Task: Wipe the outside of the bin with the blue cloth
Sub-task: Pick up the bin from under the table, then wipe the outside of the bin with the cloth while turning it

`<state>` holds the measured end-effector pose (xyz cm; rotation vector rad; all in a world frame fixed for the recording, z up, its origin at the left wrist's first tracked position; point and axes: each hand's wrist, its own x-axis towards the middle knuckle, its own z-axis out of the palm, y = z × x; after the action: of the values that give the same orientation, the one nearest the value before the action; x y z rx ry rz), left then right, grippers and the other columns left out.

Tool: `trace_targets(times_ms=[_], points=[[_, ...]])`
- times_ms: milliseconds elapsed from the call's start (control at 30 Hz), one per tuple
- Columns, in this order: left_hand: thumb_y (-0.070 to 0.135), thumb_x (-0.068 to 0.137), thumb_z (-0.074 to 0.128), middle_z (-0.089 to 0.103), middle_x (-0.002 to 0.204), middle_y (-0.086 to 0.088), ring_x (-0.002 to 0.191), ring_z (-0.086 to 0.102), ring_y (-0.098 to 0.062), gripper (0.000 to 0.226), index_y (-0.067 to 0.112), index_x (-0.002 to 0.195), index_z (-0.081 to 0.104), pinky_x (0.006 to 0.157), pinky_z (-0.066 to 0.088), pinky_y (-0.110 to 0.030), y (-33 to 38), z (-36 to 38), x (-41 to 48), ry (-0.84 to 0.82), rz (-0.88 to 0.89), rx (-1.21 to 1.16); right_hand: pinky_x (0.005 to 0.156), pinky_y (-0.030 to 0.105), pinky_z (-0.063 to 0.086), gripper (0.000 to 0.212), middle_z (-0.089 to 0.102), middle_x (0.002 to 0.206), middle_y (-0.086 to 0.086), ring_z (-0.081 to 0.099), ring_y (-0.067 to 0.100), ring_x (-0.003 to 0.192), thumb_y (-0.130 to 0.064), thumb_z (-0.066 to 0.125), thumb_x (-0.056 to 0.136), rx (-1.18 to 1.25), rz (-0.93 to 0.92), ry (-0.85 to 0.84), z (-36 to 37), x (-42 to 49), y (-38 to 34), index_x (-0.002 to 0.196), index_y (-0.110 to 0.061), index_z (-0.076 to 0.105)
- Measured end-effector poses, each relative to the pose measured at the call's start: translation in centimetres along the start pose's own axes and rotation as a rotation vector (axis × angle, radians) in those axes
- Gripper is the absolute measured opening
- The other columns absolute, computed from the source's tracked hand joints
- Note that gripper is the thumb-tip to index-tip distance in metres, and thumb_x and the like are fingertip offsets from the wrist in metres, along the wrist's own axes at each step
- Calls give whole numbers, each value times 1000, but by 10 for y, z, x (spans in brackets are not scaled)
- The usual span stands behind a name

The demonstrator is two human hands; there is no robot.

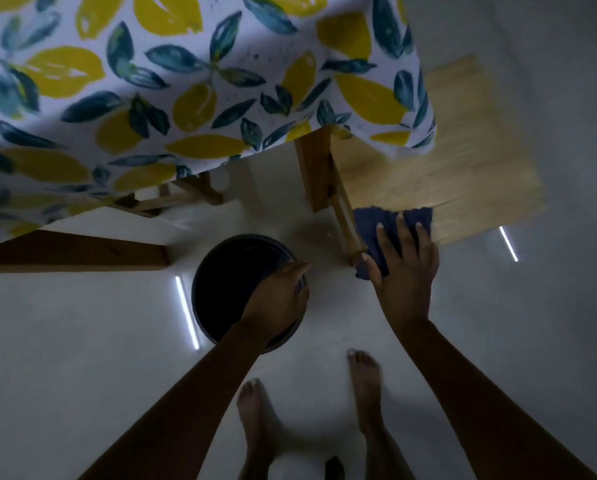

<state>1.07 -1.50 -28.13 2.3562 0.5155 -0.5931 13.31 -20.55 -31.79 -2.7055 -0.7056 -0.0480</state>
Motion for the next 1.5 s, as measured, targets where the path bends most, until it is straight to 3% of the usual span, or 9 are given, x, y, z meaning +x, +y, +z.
trace_targets(times_ms=[267,567,867,933,1000,1100,1200,1300,1500], points=[[30,97,49,44,150,0,137,41,-16,49,18,144,41,112,31,-27,-19,26,-14,28,50,4,94,36,45,36,64,126,10,44,25,112,-6,65,84,216,-65,125,4,0,-14,119,-2,64],[30,95,50,54,141,-8,129,50,-22,46,12,138,49,110,38,-32,-100,87,-27,51,17,12,100,22,38,32,66,119,12,50,26,110,-13,54,87,414,-99,46,47,-71,-50,113,-1,68],[55,88,51,52,141,-10,125,52,-27,71,14,144,36,102,46,-36,-166,177,-8,-19,107,167,98,3,33,34,67,111,19,54,19,106,0,69,81,477,10,-50,149,-127,-41,115,3,65],[46,88,57,61,129,-13,112,61,-30,63,12,139,44,92,52,-38,-174,191,-7,7,120,254,97,6,35,35,67,112,18,53,19,106,2,69,80,451,-28,-19,158,-125,-37,115,2,65],[26,79,68,74,93,-13,77,71,-28,41,9,116,64,65,58,-31,-179,199,-10,44,162,359,96,12,37,35,67,112,18,53,20,106,4,69,80,436,-67,40,165,-125,-35,115,2,65],[12,69,72,71,65,-6,47,65,-20,28,11,97,69,44,48,-21,-180,194,-14,88,155,455,96,14,39,35,67,115,17,56,26,107,2,67,82,455,-57,71,170,-125,-36,117,1,65],[8,90,51,72,91,-16,72,70,-32,33,6,124,51,61,54,-35,-177,166,-16,208,144,359,94,24,42,35,67,116,16,58,32,107,3,67,82,451,-95,95,165,-124,-42,116,1,65],[23,99,47,69,107,-18,93,68,-36,29,9,124,47,79,53,-42,-173,130,-25,315,55,125,94,17,38,35,67,117,13,58,30,108,3,66,81,469,-140,122,147,-121,-56,116,0,66],[36,98,46,64,125,-8,112,61,-26,36,15,127,50,94,48,-34,-171,112,-57,375,44,-263,95,25,43,39,68,116,9,58,27,109,4,69,79,456,-181,107,114,-137,-69,117,-4,66]])
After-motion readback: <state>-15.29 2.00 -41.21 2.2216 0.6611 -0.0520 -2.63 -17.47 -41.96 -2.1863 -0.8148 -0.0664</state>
